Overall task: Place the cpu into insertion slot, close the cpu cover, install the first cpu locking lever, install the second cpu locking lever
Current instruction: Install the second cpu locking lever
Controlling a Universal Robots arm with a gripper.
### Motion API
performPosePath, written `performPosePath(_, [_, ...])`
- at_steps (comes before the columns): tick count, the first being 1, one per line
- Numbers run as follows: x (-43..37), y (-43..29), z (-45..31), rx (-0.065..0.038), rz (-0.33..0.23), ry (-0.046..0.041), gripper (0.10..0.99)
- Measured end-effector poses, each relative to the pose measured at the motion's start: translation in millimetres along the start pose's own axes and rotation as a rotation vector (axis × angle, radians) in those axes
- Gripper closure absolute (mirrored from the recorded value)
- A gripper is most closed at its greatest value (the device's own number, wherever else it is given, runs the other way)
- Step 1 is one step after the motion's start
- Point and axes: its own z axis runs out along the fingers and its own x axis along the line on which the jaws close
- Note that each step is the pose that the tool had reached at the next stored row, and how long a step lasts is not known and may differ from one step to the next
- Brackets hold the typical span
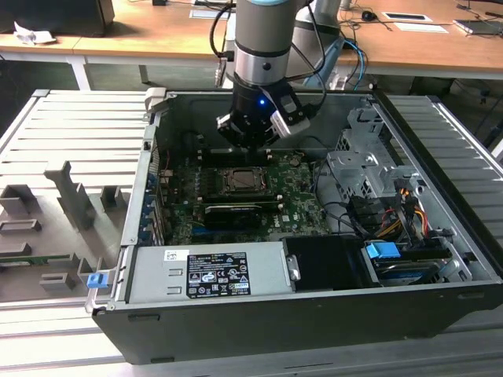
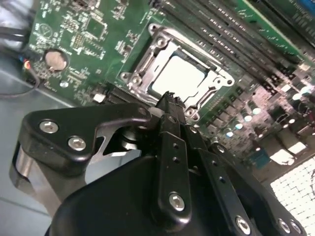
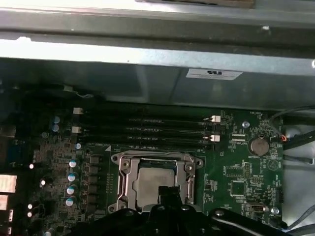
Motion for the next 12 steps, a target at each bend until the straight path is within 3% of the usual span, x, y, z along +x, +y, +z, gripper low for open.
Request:
performPosePath(5, [1.0,-17.8,6.2,0.002,0.000,0.0003,0.980])
performPosePath(9, [2.2,-37.1,7.2,0.002,0.000,0.0003,0.980])
performPosePath(12, [3.7,-43.8,6.8,0.002,0.000,0.0002,0.980])
